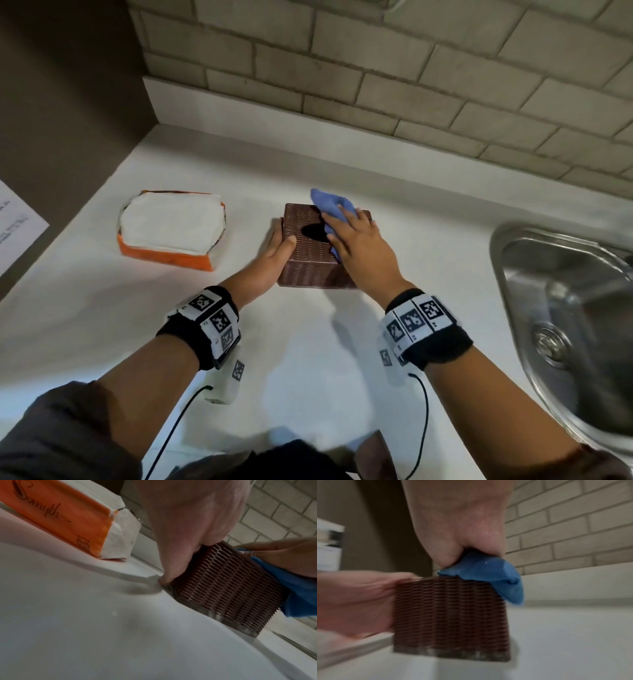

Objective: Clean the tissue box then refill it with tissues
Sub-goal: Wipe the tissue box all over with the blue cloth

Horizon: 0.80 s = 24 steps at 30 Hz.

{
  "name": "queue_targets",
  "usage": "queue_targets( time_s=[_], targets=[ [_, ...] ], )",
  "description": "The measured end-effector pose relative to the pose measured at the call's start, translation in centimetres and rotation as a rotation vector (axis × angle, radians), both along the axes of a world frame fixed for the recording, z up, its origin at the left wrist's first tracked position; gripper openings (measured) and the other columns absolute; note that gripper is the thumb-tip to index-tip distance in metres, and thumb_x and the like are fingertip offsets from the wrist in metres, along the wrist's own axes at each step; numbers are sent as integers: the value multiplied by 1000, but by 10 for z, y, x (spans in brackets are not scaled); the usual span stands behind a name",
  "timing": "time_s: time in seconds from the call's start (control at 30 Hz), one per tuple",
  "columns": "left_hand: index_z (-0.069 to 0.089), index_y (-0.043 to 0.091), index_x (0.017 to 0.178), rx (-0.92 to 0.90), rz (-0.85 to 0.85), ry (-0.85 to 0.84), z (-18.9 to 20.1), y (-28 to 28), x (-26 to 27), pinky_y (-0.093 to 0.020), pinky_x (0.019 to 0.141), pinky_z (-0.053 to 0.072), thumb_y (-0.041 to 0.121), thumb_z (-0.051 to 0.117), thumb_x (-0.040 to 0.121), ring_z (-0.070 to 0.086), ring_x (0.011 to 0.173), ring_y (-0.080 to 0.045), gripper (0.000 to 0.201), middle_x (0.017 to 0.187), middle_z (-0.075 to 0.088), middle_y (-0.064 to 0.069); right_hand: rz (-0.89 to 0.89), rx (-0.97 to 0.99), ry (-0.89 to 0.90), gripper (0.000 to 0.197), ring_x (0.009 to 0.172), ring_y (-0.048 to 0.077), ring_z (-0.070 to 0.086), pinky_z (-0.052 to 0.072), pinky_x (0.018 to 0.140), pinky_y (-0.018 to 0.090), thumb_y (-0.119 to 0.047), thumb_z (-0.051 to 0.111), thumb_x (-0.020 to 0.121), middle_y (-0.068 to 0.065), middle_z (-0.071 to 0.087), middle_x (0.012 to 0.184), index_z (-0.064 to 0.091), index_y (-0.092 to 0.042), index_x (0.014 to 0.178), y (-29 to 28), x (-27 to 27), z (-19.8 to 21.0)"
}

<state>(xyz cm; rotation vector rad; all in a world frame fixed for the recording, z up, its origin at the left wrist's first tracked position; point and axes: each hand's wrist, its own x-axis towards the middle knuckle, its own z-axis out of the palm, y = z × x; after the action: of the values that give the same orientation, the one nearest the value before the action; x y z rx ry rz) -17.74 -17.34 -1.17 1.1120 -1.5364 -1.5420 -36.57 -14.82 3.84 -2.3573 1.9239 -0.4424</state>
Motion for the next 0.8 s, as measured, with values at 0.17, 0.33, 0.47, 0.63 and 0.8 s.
queue_targets(
  time_s=[0.17,0.33,0.47,0.63,0.8],
  targets=[
    [29,39,139,-8,33,27,5,5,-5,-24,110,34,47,34,92,42,134,-8,48,151,39,-7,-152,-59,-66,37,135,39,39,38,107,49,-21,48,97,13,47,145,55,-17,133,3,15,1],
    [23,23,155,67,16,-31,2,0,-4,-42,122,26,66,35,79,34,146,-16,88,157,34,-4,84,-103,25,46,137,38,37,32,113,46,-34,32,97,15,50,142,56,-16,132,28,14,-7],
    [5,30,158,65,-6,-101,8,6,-4,-41,127,9,71,28,81,6,153,-7,90,167,8,8,-68,-48,-196,43,139,29,33,35,111,44,-34,35,100,5,40,148,45,-25,141,30,-19,-7],
    [15,46,152,108,-18,-14,18,12,-2,-41,126,13,54,28,99,13,151,-5,55,165,15,11,-65,87,-774,58,132,-6,34,27,111,18,-22,47,99,-17,33,147,22,-23,151,36,-30,9],
    [28,54,146,202,31,85,4,15,-6,-40,124,20,71,37,89,23,149,-3,61,160,28,19,-79,312,-999,89,147,5,13,25,118,40,-30,61,84,-19,-1,160,1,-45,148,62,-39,-3]
  ],
)
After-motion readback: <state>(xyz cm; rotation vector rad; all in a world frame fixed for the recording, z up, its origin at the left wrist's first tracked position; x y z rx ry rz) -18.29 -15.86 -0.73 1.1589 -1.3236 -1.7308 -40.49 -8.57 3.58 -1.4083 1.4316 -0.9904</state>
